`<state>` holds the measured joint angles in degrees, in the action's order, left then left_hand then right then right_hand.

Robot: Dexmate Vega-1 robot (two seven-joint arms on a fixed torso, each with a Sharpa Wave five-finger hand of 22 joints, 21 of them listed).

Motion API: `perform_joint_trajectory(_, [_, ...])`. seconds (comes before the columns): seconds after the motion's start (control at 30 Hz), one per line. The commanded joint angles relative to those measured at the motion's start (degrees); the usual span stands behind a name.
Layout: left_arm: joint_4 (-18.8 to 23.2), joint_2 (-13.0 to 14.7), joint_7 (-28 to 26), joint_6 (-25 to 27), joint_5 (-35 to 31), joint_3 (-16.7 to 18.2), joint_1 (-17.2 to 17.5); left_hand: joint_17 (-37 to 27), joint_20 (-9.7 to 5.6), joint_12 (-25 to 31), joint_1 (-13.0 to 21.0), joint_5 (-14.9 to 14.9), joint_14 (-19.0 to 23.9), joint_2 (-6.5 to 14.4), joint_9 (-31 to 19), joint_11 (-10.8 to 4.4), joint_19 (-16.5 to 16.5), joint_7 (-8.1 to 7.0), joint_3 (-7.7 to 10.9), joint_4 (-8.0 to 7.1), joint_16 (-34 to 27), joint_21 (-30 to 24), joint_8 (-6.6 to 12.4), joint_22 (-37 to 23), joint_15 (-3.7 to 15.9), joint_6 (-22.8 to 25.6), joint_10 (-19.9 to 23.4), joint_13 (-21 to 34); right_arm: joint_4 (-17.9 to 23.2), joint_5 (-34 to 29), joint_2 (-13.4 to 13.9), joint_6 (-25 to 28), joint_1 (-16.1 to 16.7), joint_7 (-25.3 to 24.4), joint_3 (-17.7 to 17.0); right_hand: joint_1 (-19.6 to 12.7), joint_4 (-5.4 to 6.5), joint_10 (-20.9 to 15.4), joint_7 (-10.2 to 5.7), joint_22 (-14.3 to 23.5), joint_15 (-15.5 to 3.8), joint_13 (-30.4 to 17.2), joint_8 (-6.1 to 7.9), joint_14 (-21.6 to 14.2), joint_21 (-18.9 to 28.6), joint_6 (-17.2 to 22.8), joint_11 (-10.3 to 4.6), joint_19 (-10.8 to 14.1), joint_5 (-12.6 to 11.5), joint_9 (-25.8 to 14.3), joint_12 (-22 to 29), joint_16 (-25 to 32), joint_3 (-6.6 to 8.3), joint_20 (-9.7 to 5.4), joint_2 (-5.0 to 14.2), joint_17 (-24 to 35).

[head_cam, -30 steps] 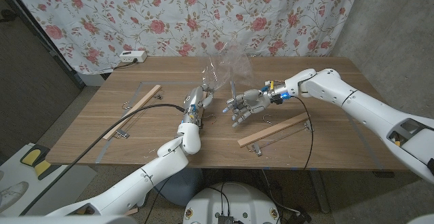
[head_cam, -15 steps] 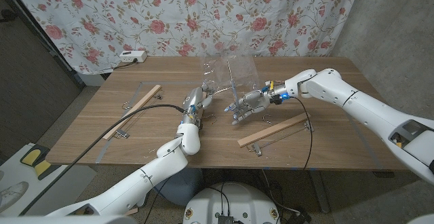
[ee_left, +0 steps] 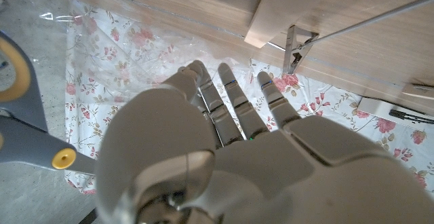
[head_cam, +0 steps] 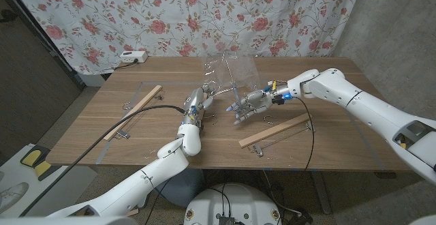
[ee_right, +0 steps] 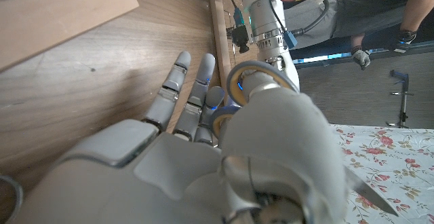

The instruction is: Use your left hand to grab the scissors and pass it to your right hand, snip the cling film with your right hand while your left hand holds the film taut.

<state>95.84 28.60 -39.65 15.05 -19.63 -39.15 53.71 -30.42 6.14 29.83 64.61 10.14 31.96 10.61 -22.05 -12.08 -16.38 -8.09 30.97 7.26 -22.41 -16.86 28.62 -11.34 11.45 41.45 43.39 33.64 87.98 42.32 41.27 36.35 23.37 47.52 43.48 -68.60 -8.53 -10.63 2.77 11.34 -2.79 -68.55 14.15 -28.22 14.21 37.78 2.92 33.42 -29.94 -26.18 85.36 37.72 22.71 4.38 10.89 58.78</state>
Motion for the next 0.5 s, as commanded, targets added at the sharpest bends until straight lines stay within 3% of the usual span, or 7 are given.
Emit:
perform_joint_trajectory(0.03, [0.9,0.1,-1.7,0.8,-0.4,0.7,0.8,-0.2,0.19,-0.1,0.7,-0.1,1.5,0.2,0.0,0.13,0.2,-0.04,0.00,-0.01,0.3,-0.2,0.23,-0.2,1.53,-0.2,0.5,0.2,0.3,1.2,0.7,0.3,0.3,0.0,-0.9,0.2,0.07,-8.1,0.14,0.1,-5.76,-0.2,-0.20,-0.4,0.3,0.5,-7.59,0.1,-0.5,-0.2,0.3,-0.1,0.45,-0.26,-0.55,0.3])
perform_joint_trajectory(0.5, [1.3,1.5,-4.0,-1.3,0.2,2.7,3.1,-0.3,0.23,-0.2,0.7,-0.1,1.6,0.2,0.0,0.11,0.3,0.14,-0.03,-0.08,0.6,-0.2,0.27,-0.2,1.55,-0.3,0.5,0.2,2.1,2.4,0.3,2.6,0.3,-2.5,-1.3,0.5,-0.11,-8.6,0.35,0.1,-5.81,0.3,-0.45,-1.0,0.5,0.9,-7.45,0.2,-0.6,-0.3,-0.2,-0.3,0.99,0.04,-1.03,0.9])
